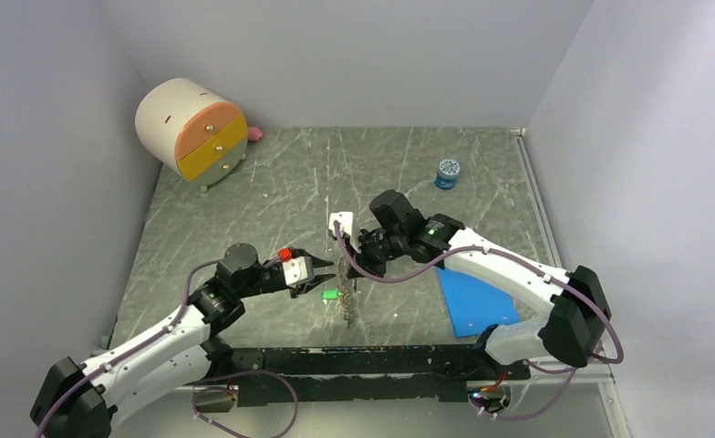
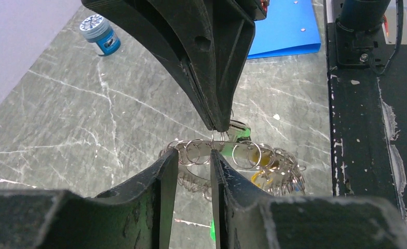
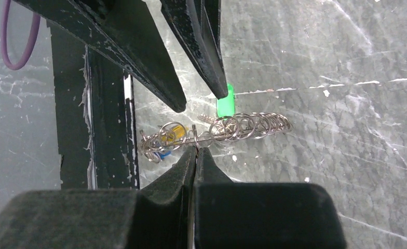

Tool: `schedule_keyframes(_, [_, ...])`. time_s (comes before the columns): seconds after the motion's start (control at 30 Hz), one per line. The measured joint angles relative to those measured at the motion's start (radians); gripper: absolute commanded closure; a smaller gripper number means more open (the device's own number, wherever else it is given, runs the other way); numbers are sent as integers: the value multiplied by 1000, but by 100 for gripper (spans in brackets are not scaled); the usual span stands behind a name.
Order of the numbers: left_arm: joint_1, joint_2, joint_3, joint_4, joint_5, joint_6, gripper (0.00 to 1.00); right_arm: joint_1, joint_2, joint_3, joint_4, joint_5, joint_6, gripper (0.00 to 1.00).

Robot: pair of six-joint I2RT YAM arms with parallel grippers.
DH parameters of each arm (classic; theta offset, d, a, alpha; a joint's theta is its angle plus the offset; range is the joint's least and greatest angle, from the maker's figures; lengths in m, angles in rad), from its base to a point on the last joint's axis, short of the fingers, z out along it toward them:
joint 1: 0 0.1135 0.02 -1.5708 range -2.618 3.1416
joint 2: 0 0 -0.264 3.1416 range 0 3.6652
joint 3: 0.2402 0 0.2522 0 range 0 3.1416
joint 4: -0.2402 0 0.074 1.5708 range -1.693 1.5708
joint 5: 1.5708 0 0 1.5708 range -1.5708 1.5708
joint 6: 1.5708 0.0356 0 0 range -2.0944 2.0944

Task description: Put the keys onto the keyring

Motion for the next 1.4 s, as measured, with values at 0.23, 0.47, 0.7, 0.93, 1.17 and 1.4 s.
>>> schedule_keyframes(0.23, [-3, 72, 14, 34, 44, -2, 67, 12, 10, 12, -10, 11, 0, 100])
schedule_keyframes(0.47, [-19, 111, 18, 64, 68, -2, 67, 18, 16, 17, -10, 14, 2, 100])
schedule_keyframes(0.7, [-46, 146, 27, 63, 69, 2, 80, 21, 16, 17, -9, 15, 2, 100])
schedule_keyframes(0.93, [-58, 154, 32, 53, 48, 15, 97, 27, 16, 17, -11, 24, 2, 100])
schedule_keyframes(1.17, [-60, 139, 39, 22, 29, 17, 81, 27, 16, 17, -6, 34, 2, 100])
schedule_keyframes(1.4, [-62, 122, 51, -30, -2, 16, 81, 29, 16, 16, 9, 35, 3, 100])
